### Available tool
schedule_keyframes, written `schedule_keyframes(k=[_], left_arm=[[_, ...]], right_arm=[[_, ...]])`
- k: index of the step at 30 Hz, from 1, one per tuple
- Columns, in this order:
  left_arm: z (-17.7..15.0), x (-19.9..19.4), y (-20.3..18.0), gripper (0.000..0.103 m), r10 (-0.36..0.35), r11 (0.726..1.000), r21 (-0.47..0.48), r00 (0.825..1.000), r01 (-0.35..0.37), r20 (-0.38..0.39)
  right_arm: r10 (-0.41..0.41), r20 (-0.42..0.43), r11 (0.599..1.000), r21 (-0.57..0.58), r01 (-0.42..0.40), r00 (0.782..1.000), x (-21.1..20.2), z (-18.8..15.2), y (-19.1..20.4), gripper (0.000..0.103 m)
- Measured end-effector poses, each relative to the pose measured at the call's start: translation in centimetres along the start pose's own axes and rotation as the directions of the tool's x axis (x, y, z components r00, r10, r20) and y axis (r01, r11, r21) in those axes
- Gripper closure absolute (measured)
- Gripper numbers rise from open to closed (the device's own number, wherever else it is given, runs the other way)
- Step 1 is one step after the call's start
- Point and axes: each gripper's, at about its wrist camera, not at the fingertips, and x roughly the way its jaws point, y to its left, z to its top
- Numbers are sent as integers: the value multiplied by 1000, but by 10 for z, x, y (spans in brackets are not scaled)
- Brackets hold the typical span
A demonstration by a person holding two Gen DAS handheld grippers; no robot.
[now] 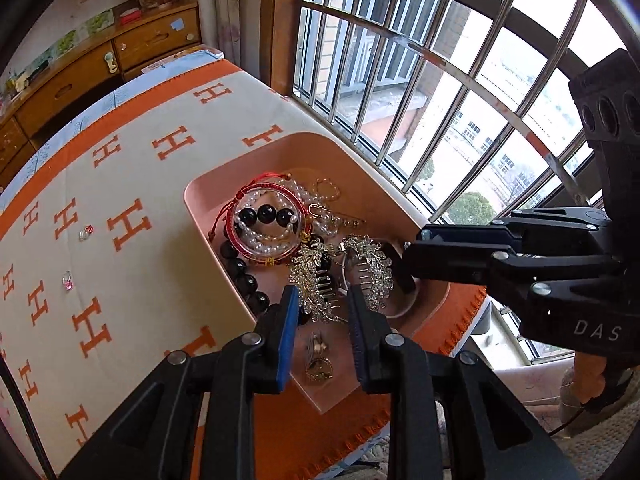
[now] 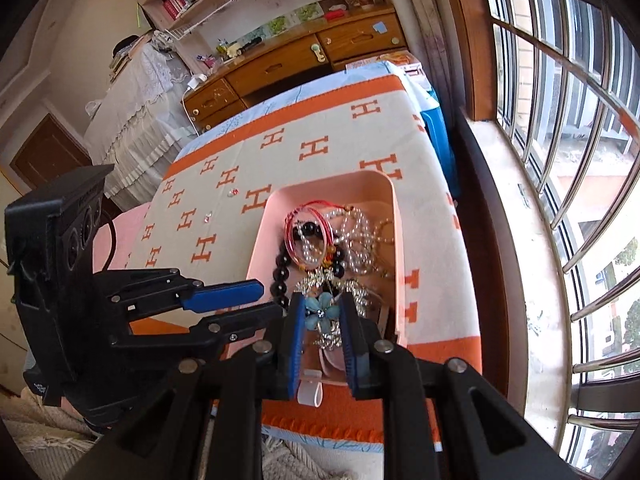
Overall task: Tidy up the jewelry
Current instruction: 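Carry both charms into the pink tray and open both tools, then withdraw both tools from the tray toward the two rings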
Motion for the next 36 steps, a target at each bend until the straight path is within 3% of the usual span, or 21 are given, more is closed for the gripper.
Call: schedule_keyframes(k=[2,4,6,13,19,24,27,31,34,36], left_arm=[[0,-3,2,72,5,1000,-5,1000,-5,4],[0,-8,4,49,15,1000,-9,1000,-14,21],[-1,-17,5,40,35,999,-6,998,-34,52],[-4,-49,21,40,82,995,-59,991,-76,110],[-14,-101,47,37,170,976,-168,966,-138,193],[-28,-157,63,33,294,943,-239,917,-232,271],[-36,-189,72,23,394,907,-282,866,-313,306],[-42,-223,90,21,493,856,-348,805,-382,329],[-45,-237,107,18,532,829,-394,779,-397,332],[-44,-238,120,18,546,817,-412,773,-404,324]], right_arm=[[3,-21,1000,15,-3,1000,2,-1,-1,86],[11,-20,999,32,-11,1000,0,-1,-2,86],[22,-2,999,42,-22,1000,-4,1,-2,85],[48,29,997,53,-49,998,-14,2,2,85],[62,72,998,-14,-61,995,-27,3,25,85],[93,116,991,-111,-80,989,-44,15,57,85],[125,136,979,-176,-100,983,-52,27,79,85],[154,148,964,-240,-116,977,-58,47,103,85],[166,125,955,-269,-128,978,-52,67,118,85],[163,107,949,-289,-126,981,-44,82,128,85]])
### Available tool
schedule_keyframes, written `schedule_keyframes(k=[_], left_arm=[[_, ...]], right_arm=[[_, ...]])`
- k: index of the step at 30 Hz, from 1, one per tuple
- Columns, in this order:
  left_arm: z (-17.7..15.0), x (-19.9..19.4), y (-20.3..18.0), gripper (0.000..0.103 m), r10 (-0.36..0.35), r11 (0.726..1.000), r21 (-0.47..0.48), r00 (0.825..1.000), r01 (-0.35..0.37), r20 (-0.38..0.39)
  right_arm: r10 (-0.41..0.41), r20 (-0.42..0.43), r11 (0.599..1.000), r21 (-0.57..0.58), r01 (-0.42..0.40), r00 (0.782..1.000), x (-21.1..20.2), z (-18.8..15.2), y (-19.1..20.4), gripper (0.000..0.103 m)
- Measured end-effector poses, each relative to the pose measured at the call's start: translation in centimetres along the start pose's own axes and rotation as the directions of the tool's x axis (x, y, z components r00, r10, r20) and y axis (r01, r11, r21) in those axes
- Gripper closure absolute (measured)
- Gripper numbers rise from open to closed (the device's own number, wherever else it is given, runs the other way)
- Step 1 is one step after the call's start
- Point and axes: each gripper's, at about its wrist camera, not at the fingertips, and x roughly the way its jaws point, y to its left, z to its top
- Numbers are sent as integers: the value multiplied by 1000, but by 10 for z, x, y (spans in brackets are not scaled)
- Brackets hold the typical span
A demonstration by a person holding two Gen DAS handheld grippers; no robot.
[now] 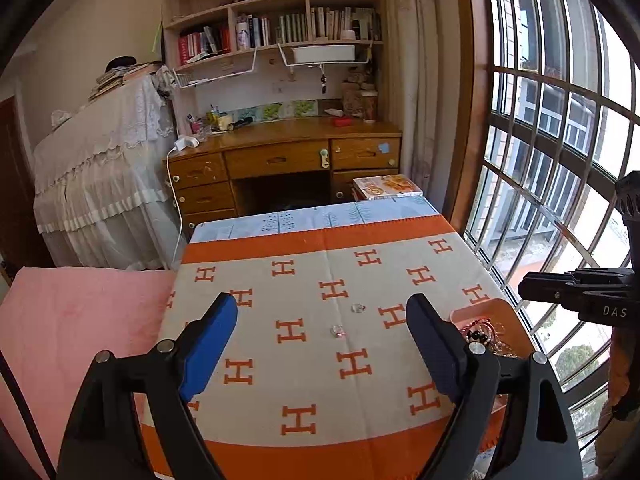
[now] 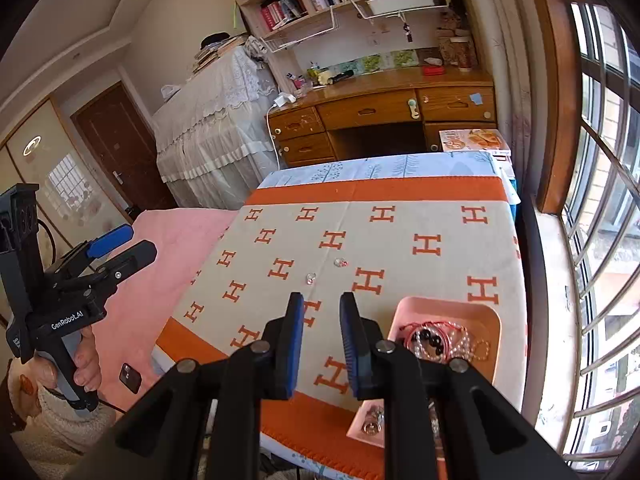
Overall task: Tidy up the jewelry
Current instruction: 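Withdraw both tools from the tray toward the two rings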
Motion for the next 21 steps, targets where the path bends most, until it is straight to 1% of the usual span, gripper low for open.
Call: schedule_keyframes(k=[2,4,6,8,11,14,16,18,20,21], left_arm=[[1,14,9,18,3,1000,-16,1000,-3,-20],[0,35,15,18,-6,1000,-27,998,4,-58],[-3,64,17,18,-12,999,-36,994,8,-111],[-9,96,14,18,-28,998,-54,986,19,-167],[-23,144,7,18,-33,997,-71,969,16,-244],[-41,190,-5,18,4,997,-67,952,-25,-307],[-55,218,-12,24,18,997,-70,937,-45,-348],[-67,239,-18,26,32,995,-72,924,-65,-382],[-75,254,-20,29,42,994,-79,913,-81,-405],[-78,259,-20,33,41,993,-85,911,-83,-411]], right_arm=[[-4,-29,1000,-27,3,1000,15,16,3,85],[-4,-66,997,-83,-2,998,34,31,7,84],[-11,-120,989,-146,-7,993,58,43,12,77],[-27,-182,976,-219,-14,983,84,53,16,76],[-59,-254,951,-308,-23,965,124,64,17,76],[-70,-322,934,-355,-52,944,164,66,9,76],[-89,-359,918,-390,-63,929,192,62,2,76],[-101,-405,906,-415,-84,909,219,56,-7,76],[-105,-443,896,-430,-108,890,240,48,-15,76],[-102,-458,894,-432,-121,883,248,46,-18,76]])
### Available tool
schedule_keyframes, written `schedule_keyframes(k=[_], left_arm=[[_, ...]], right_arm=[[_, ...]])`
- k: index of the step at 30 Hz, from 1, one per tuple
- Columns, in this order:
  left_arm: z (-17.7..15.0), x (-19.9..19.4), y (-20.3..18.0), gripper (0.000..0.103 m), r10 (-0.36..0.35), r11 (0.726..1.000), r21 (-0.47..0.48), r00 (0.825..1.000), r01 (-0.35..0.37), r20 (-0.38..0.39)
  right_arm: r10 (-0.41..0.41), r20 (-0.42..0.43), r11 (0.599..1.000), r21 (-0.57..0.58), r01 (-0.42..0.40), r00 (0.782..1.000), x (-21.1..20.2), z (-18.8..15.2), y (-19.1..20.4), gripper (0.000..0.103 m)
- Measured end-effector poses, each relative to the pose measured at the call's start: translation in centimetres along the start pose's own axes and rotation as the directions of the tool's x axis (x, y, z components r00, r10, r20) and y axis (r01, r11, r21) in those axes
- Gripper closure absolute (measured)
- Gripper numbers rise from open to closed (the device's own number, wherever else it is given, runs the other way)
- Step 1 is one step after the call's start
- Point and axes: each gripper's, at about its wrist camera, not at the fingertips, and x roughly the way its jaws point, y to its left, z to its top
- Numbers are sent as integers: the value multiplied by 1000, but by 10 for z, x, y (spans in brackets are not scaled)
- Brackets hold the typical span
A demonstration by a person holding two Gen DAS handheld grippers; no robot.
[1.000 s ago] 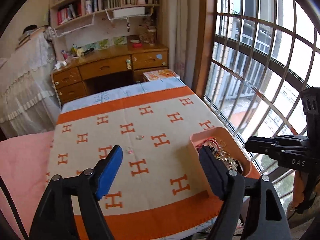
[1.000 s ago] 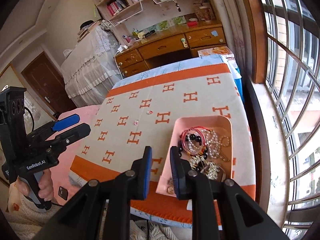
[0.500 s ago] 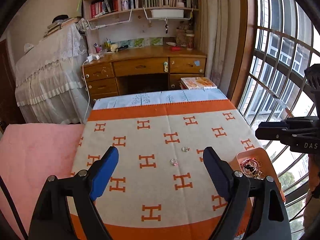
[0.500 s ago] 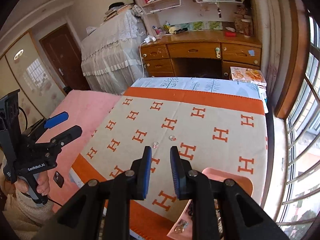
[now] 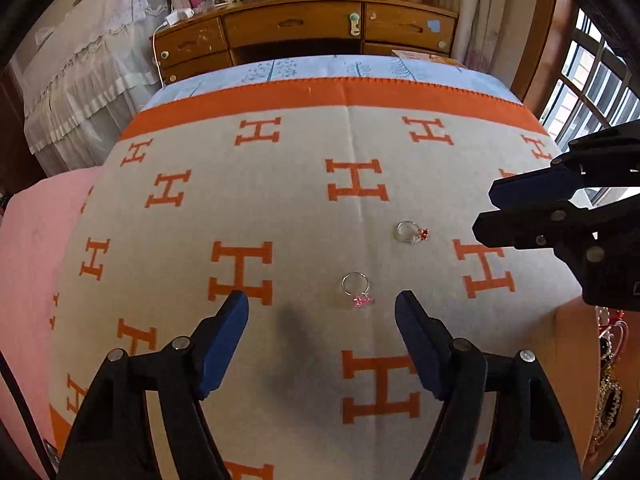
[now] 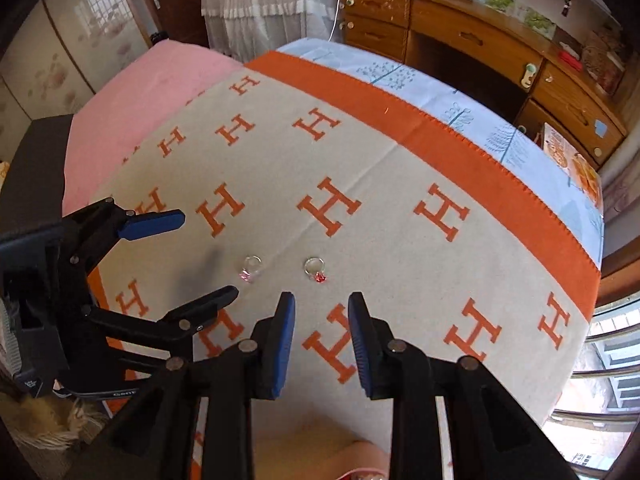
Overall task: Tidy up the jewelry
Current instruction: 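Grasp the red-stone ring with the right tool while the left tool grasps the pink-stone ring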
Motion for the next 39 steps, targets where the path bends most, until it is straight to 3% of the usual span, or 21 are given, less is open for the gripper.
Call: schedule_keyframes(k=[5,8,11,12,13,22,26,29,32,34,39], left_arm=[[-5,13,-1,45,-36,999,-23,999,35,-25],[-5,14,1,55,-44,999,-30,999,43,-13],[-4,11,3,79,-59,998,-22,998,59,-6],[-5,10,4,93,-70,997,-23,998,70,-6],[-5,9,8,95,-85,996,-30,996,85,-9],[-16,-4,33,97,-135,988,-68,991,136,17],[-19,-8,39,97,-134,988,-76,991,135,26],[-19,-9,41,97,-145,986,-79,989,146,23],[-18,-9,37,87,-170,984,-44,985,171,12],[-17,-7,29,72,-175,985,10,985,175,12],[-13,1,16,69,-146,981,132,989,144,3]], right_arm=[[89,-34,996,-24,-90,995,27,0,-7,76],[84,-50,995,-43,-86,995,38,0,-5,76],[80,-35,995,-51,-82,996,42,3,-3,75],[75,-36,996,-52,-77,997,43,4,-1,75],[66,-30,996,-58,-68,997,43,5,0,75],[-64,-1,986,-153,63,998,48,7,23,76],[-64,10,984,-166,65,998,48,7,29,96],[-89,13,984,-156,90,996,47,6,33,96],[-87,15,989,-121,88,996,42,2,33,96],[-59,31,993,-97,62,998,35,-3,32,96],[-24,74,999,-22,26,997,13,-20,27,96]])
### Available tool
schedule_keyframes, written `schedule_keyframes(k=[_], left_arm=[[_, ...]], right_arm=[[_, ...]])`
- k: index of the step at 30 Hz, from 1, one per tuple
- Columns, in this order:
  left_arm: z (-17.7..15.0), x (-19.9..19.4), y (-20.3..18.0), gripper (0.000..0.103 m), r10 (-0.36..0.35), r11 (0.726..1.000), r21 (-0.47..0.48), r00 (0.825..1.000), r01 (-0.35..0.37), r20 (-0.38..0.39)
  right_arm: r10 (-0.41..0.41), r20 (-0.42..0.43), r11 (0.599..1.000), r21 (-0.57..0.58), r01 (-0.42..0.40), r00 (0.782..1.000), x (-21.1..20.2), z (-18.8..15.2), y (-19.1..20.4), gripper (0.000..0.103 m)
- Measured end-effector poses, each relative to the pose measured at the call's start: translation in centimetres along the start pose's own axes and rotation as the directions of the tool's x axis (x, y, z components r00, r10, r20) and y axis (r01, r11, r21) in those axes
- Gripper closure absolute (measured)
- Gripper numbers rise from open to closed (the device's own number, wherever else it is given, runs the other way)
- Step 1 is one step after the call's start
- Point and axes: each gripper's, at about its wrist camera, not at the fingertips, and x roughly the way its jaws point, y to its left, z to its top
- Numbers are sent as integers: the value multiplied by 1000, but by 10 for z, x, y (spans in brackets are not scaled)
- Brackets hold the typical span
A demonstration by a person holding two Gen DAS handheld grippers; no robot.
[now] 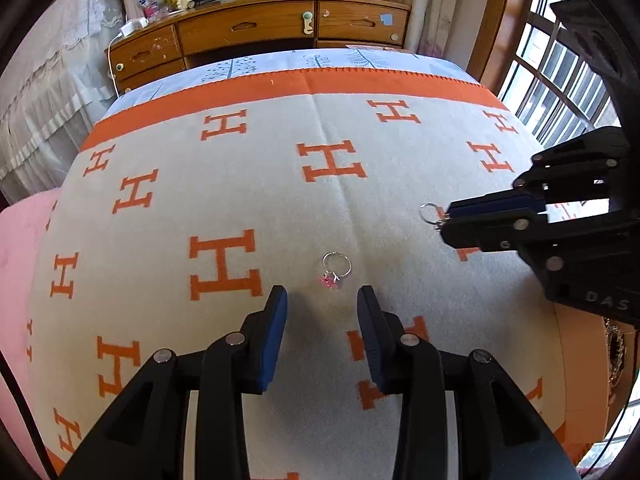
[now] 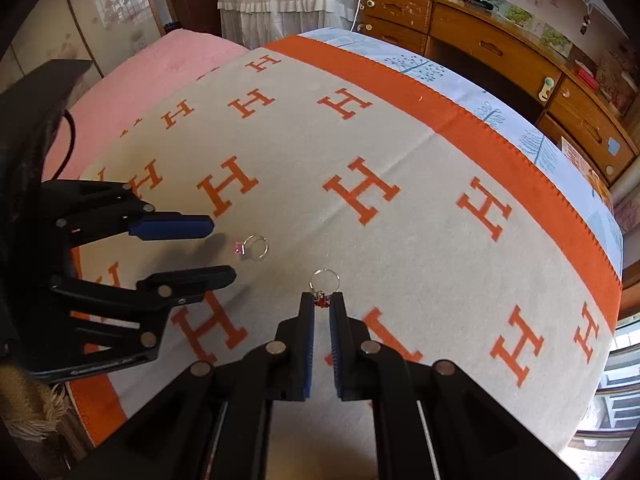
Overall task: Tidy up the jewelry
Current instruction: 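Grasp the red-stone ring with the right tool while the left tool grasps the pink-stone ring, then carry both rings into the pink tray and open both tools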
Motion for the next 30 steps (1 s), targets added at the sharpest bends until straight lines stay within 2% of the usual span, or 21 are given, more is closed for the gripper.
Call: schedule_keyframes(k=[6,8,9,10,18,22,26,30], left_arm=[[5,5,-3,69,-16,997,78,1000,16,-4],[6,5,-4,77,-22,994,109,1000,22,2],[6,6,-6,88,-33,992,125,999,33,3],[6,6,-6,93,-40,990,137,999,39,4],[6,5,-9,96,-41,988,149,999,36,27],[7,-14,-10,96,-57,992,119,996,49,64],[5,-45,-25,96,-108,987,128,988,94,108],[-3,-80,-55,96,-186,970,182,971,158,150]], right_arm=[[32,49,996,84,-36,998,-23,-18,-5,96],[46,69,992,115,-53,997,-31,-25,-6,96],[51,79,990,130,-61,996,-34,-27,-7,96],[54,89,988,141,-66,995,-38,-30,-7,96],[64,174,969,226,-103,983,-61,-55,-4,96],[55,240,950,287,-125,969,-83,-77,-4,96],[15,302,924,360,-129,953,-110,-107,-6,96],[-19,341,891,433,-139,940,-135,-144,-2,96]])
